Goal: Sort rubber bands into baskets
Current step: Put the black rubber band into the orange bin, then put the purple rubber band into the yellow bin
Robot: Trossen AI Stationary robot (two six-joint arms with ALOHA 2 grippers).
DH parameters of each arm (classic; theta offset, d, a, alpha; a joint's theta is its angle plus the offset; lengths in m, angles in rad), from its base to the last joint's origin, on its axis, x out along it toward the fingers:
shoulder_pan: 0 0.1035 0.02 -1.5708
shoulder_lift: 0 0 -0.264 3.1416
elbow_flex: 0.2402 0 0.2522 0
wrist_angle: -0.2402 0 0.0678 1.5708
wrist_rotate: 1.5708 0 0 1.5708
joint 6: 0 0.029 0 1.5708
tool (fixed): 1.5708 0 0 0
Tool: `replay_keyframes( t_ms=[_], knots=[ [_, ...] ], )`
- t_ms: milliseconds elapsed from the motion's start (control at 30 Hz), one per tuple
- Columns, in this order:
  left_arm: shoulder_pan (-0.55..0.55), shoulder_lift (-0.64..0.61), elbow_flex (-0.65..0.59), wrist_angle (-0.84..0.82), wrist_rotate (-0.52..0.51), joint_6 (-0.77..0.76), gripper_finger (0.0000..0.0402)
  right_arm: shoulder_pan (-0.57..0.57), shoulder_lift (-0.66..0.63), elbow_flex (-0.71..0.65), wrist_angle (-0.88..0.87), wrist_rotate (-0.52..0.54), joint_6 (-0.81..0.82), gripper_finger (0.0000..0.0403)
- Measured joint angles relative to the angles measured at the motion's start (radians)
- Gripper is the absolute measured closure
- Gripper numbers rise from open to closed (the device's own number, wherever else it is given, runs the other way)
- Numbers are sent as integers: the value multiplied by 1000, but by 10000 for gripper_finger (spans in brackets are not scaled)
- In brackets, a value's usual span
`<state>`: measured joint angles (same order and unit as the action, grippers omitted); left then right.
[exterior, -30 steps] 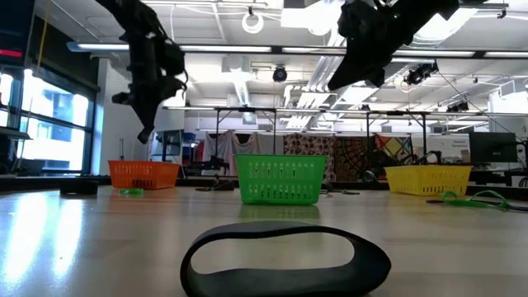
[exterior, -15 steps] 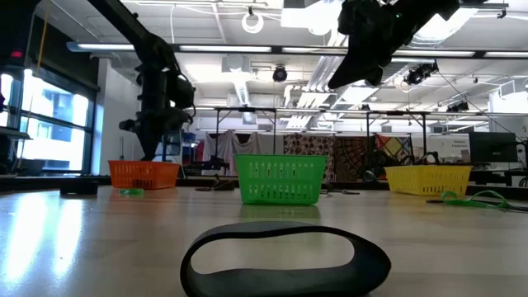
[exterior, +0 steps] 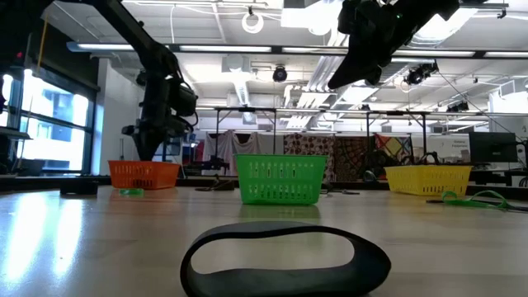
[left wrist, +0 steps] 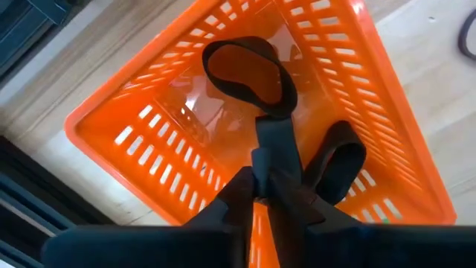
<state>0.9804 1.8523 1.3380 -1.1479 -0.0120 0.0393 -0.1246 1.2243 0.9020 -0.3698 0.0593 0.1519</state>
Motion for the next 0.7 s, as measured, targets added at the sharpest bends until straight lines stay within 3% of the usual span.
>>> replay_keyframes(
  t_ms=[367, 700],
  knots=[
    [-27, 0, 0, 0, -102, 43, 306, 0, 0, 0, 2, 41, 30, 403],
    [-71, -1, 0, 2, -103, 23, 298, 0, 0, 0, 2, 43, 27, 403]
  ],
)
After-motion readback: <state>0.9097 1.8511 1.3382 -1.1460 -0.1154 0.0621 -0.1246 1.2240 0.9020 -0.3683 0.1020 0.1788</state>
